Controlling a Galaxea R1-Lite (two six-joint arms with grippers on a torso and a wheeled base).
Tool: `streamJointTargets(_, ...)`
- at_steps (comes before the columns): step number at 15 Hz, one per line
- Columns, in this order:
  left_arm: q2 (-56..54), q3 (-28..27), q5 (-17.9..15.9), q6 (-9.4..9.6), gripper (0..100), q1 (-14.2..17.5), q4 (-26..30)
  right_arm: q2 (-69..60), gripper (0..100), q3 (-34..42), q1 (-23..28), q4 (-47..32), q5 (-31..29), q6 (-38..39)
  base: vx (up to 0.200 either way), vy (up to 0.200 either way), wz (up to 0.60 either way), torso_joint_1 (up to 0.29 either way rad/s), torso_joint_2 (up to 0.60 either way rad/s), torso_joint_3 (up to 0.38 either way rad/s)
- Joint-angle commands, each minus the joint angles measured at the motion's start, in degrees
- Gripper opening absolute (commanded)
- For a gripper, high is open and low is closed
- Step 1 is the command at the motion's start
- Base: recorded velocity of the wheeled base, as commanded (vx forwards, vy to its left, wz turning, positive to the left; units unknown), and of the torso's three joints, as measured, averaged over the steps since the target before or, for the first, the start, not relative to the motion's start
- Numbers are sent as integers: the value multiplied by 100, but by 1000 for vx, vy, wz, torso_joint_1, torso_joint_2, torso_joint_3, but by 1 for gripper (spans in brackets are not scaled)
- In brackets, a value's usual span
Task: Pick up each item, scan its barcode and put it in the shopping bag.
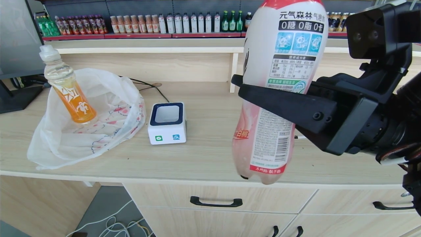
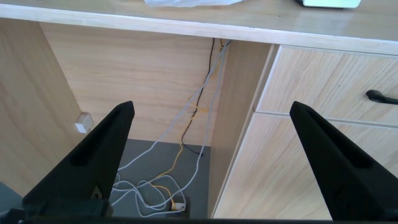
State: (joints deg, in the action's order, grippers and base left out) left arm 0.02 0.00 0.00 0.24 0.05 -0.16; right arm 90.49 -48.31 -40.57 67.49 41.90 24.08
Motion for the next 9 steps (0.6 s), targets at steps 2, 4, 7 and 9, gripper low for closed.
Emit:
streamJointTargets(2,-2,0,0,2,100,4,-2,21,0,24,-4,1,2,1,0,0,0,0,0,0)
streamJointTargets(4,-2,0,0,2,100,4,-2,48,0,41,-4,1,2,9,0,0,0,0,0,0)
streamJointTargets(7,-2,0,0,2,100,4,-2,100,0,41,32,19,-59,1,0,0,0,0,0,0)
streamJointTargets(9,-2,0,0,2,100,4,-2,92,0,15,225,80,-77,-35,0,0,0,0,0,0)
